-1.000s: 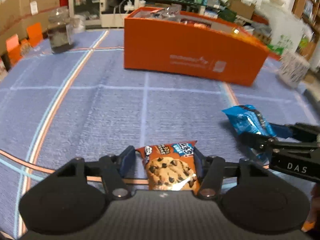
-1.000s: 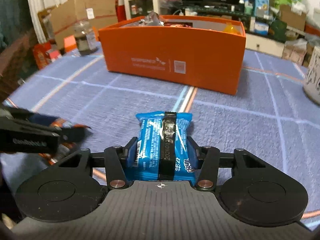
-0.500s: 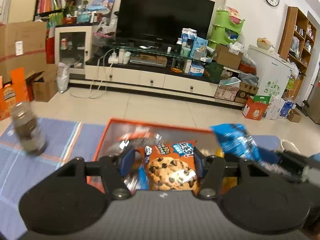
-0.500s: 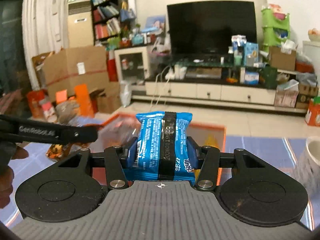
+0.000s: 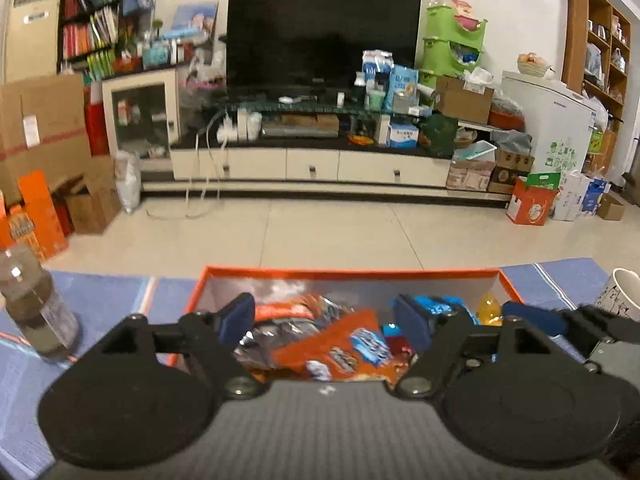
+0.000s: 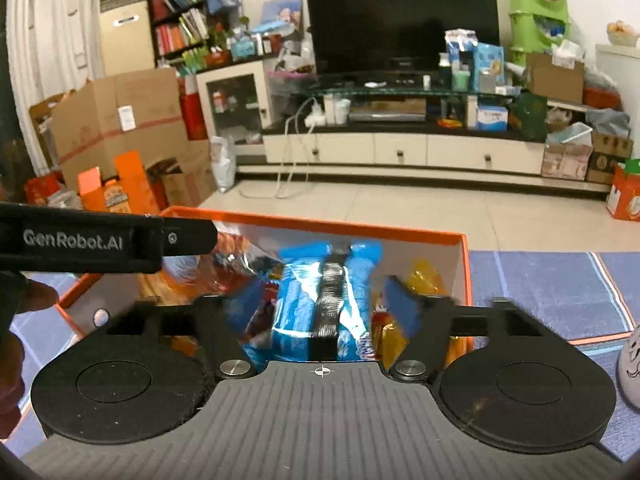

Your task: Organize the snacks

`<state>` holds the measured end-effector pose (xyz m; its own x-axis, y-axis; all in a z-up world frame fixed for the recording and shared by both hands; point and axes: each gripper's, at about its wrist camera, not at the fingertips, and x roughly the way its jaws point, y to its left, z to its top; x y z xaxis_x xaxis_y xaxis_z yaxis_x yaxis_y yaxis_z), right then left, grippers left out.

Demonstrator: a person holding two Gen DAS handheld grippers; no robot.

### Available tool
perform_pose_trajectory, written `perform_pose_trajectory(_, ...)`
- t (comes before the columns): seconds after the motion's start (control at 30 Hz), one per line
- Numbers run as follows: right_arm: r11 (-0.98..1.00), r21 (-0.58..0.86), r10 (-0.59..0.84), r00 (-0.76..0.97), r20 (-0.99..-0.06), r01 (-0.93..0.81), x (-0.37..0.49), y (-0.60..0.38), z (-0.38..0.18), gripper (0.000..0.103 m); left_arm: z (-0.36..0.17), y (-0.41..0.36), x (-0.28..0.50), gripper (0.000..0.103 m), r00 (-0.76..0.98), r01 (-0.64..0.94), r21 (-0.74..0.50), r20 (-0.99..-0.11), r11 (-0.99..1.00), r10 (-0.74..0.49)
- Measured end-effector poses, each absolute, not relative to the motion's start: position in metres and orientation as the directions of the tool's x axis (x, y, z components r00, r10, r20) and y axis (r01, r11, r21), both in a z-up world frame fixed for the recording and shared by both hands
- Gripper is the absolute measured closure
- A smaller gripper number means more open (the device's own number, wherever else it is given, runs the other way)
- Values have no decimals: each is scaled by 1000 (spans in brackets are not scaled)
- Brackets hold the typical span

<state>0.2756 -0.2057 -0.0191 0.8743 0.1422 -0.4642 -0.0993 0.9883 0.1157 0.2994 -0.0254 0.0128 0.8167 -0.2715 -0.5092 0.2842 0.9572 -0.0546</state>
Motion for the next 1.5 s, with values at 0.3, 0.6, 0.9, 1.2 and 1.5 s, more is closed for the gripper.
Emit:
perform_pose_trajectory(0.3,993,56,122,894,-431,-108,250,-200,1,17,41,-17,277,4,862,258,-72,-433,963,-264)
perform_pose_trajectory(0.6,995,37,95,880,-465,-87,157,-220,-4,8,43,-20,199,1,862,276,-53,-428,960,-272)
perform_pose_trajectory(0.9,992,129,70,851,-520,-3,52,-244,-31,7,-12,-10,87,1,819,171,-27,-552,985,-158)
perform_pose_trajectory(1.2,972,221,62,821,-567,79,18,-242,-46,6,-25,-3,44,1,785,111,-64,-607,992,-127)
perform_pose_trajectory(1.5,985,158,44,807,-589,62,16,-220,-57,6,-30,-6,41,1,764,77,-56,-638,995,-95)
